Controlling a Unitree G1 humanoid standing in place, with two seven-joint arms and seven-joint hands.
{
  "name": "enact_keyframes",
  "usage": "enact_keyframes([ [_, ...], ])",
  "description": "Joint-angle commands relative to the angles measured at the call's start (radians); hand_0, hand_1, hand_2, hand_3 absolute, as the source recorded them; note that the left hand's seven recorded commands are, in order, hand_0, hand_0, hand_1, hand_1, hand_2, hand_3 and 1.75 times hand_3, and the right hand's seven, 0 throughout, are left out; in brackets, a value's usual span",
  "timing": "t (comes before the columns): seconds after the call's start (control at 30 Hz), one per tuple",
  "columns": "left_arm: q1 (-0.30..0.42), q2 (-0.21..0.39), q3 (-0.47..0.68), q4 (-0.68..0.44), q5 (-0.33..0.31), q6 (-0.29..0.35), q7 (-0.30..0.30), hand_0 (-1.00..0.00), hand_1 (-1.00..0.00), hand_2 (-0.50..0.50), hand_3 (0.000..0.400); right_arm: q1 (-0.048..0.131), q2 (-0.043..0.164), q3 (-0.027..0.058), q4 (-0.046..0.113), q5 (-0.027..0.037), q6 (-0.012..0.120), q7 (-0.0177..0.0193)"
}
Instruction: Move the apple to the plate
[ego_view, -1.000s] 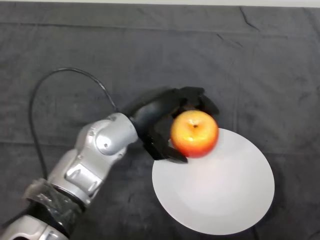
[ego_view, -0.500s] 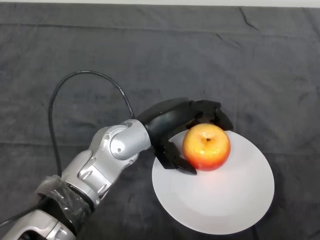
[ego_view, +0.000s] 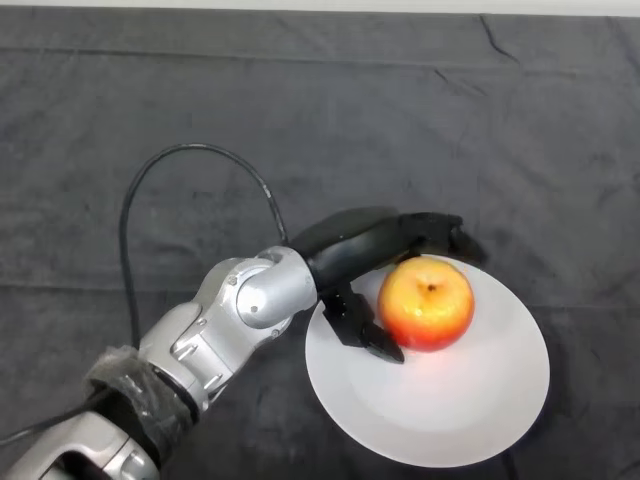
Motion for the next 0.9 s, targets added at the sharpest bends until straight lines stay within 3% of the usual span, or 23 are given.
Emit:
enact_keyframes([
  [0.03, 0.018, 0.031, -0.058, 0.091, 0.019, 0.024, -0.022, 0.0, 0.0, 0.0, 0.0, 0.042, -0.009, -0.0093, 0.006, 0.007, 0.009, 0.0082],
  [0.3, 0.006, 0.046, -0.055, 0.072, 0.014, 0.04, -0.041, 0.0, 0.0, 0.0, 0.0, 0.041, -0.009, -0.0089, 0.009, 0.0066, 0.008, 0.0077],
  [0.9, 0.045, 0.15, 0.095, -0.166, -0.068, 0.103, -0.092, 0.0, 0.0, 0.0, 0.0, 0.042, -0.009, -0.0087, 0.008, 0.0069, 0.007, 0.0072],
])
